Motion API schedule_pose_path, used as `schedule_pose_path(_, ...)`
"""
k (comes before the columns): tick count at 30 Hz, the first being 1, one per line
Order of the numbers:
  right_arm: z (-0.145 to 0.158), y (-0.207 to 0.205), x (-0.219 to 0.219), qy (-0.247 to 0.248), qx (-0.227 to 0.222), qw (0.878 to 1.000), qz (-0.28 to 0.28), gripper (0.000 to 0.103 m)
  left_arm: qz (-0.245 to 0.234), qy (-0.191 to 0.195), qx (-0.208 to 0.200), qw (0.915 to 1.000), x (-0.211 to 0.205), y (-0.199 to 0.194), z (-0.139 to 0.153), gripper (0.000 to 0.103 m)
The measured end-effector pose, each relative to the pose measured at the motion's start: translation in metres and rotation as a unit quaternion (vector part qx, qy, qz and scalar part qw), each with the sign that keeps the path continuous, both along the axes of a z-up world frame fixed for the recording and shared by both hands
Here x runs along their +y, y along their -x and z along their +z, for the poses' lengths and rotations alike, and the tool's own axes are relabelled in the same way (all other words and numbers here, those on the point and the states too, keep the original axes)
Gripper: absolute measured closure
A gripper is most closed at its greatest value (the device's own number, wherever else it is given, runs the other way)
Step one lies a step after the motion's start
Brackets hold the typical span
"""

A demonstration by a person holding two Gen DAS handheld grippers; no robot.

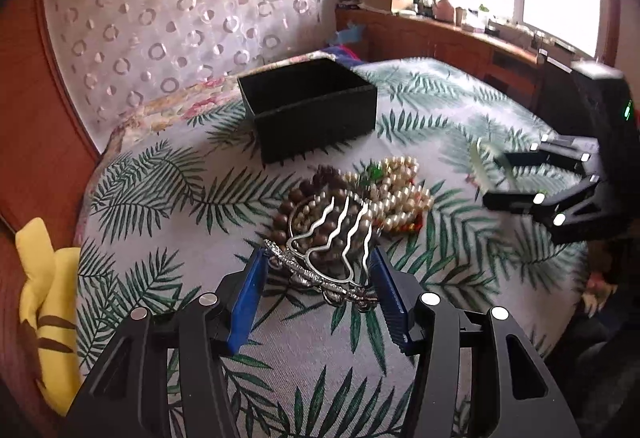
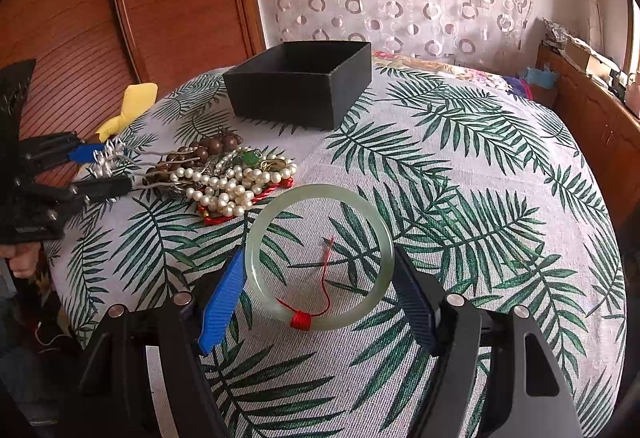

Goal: Organize jewelry
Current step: 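Grasp the silver hair comb with the left tool while the right tool holds the jade bangle, then carry the comb and bangle into the black box and open both tools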

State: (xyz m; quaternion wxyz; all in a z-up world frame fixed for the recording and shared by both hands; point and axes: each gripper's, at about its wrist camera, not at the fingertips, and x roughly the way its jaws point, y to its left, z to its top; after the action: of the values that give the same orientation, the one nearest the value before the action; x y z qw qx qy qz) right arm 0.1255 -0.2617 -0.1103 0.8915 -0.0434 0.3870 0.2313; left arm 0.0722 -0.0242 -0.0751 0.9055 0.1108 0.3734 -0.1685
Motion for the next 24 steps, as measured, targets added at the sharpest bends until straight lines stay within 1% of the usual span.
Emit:
schedule_pose_path(1,0.000,0.000,0.000,0.000,0.000,1.000,0.000,0.029,0.001,0.003,-0.003,1.0000,0.000,0.000,0.004,0.056)
schedule_pose_path(2,0.000,0.000,0.000,0.000,0.000,1.000,0.000,0.029,-0.001,0.008,-0.004,1.0000,0.000,0.000,0.007,0.075)
schedule_pose_path(3,0.000,0.000,0.000,-0.001,0.000,1.000,0.000,0.029,0.000,0.012,-0.003,0.9999,0.000,-0.002,0.010,0.079)
schedule_pose_path(5,0.000,0.000,0.000,-0.001,0.000,1.000,0.000,0.029,0.004,0.014,-0.006,0.9999,0.001,-0.004,0.014,0.082)
schedule_pose_path(6,0.000,0.000,0.000,0.000,0.000,1.000,0.000,0.029,0.005,0.015,-0.005,0.9999,0.001,-0.006,0.014,0.086)
schedule_pose_path(9,0.000,0.000,0.000,-0.001,0.000,1.000,0.000,0.029,0.006,0.024,0.003,0.9997,0.003,-0.011,0.012,0.088)
schedule_pose_path(14,0.000,0.000,0.000,0.001,0.000,1.000,0.000,0.029,0.013,0.048,-0.002,0.9987,0.009,-0.012,0.012,0.092)
schedule_pose_path(17,0.000,0.000,0.001,0.003,-0.001,1.000,0.000,0.029,0.017,0.049,-0.022,0.9984,0.007,-0.010,0.021,0.093)
schedule_pose_path(20,0.000,0.000,0.001,0.004,0.000,1.000,-0.001,0.029,0.018,0.069,-0.039,0.9967,0.009,-0.010,0.033,0.093)
schedule_pose_path(22,0.001,0.000,0.001,0.005,-0.001,1.000,-0.002,0.029,0.022,0.075,-0.052,0.9956,0.009,-0.010,0.041,0.093)
schedule_pose_path(24,0.002,0.000,0.002,0.005,-0.003,1.000,-0.004,0.029,0.024,0.076,-0.056,0.9952,0.008,-0.012,0.044,0.093)
